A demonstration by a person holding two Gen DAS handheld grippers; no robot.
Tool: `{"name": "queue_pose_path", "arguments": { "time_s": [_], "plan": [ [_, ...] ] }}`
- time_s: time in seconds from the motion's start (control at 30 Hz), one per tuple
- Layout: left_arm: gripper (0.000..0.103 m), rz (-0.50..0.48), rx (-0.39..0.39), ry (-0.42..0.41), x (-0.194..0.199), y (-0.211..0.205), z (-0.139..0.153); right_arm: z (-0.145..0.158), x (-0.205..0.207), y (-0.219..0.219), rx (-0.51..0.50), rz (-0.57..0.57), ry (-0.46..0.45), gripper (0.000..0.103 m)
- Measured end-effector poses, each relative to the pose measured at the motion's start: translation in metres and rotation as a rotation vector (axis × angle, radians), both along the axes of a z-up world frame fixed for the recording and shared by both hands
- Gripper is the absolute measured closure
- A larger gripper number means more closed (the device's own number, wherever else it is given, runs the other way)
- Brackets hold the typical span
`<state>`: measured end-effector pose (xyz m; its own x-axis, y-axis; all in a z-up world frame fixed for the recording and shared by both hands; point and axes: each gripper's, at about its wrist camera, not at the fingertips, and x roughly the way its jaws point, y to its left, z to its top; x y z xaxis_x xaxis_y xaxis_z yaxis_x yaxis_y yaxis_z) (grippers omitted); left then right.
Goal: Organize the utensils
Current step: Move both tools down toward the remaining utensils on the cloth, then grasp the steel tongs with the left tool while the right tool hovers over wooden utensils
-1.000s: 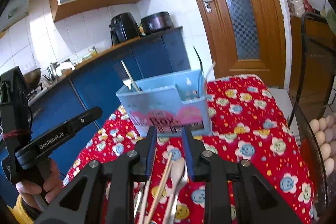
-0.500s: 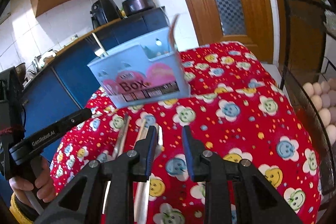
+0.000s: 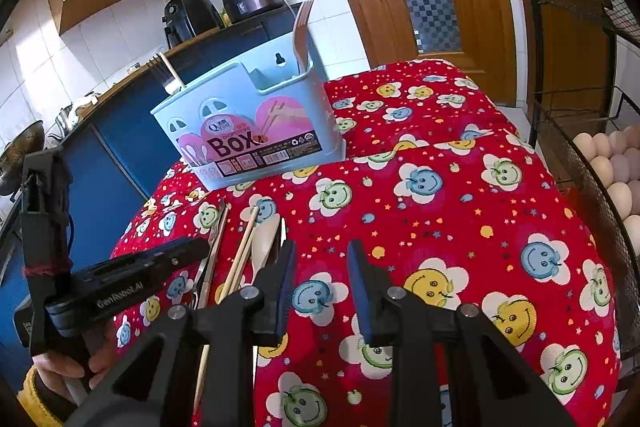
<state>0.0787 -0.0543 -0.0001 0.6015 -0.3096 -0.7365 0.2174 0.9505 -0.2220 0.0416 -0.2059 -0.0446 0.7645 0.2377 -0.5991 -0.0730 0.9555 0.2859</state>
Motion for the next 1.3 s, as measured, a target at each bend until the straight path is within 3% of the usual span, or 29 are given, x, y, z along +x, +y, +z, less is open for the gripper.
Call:
{"name": "queue_pose_path", "arguments": {
  "time_s": [0.27,0.47,0.6,0.7,0.83,1.1,1.3],
  "plan": [
    [0.077,0.004,0.091,-0.002,0.000,-0.007,-0.008,-0.006,0.001,-0.001,0.017,0.007,0.012,0.074],
    [0.077,0.013,0.066,0.007,0.004,-0.005,-0.009,-0.008,0.001,-0.001,0.019,0.010,0.018,0.074],
    [0.078,0.013,-0.026,0.055,0.012,0.002,-0.016,-0.010,0.001,0.001,0.019,0.014,0.023,0.074],
    [0.094,0.007,-0.086,0.061,0.013,0.007,-0.016,-0.010,0.001,0.003,0.016,0.019,0.022,0.073],
    [0.097,-0.004,-0.073,0.027,0.008,0.007,-0.011,-0.011,0.001,0.004,0.017,0.022,0.024,0.073],
    [0.100,0.014,-0.125,0.018,0.001,0.026,-0.003,-0.009,0.004,0.013,0.006,0.046,0.033,0.073],
    [0.100,0.041,-0.118,0.031,0.005,0.036,-0.005,-0.010,0.009,0.023,0.006,0.077,0.053,0.073]
  ]
}}
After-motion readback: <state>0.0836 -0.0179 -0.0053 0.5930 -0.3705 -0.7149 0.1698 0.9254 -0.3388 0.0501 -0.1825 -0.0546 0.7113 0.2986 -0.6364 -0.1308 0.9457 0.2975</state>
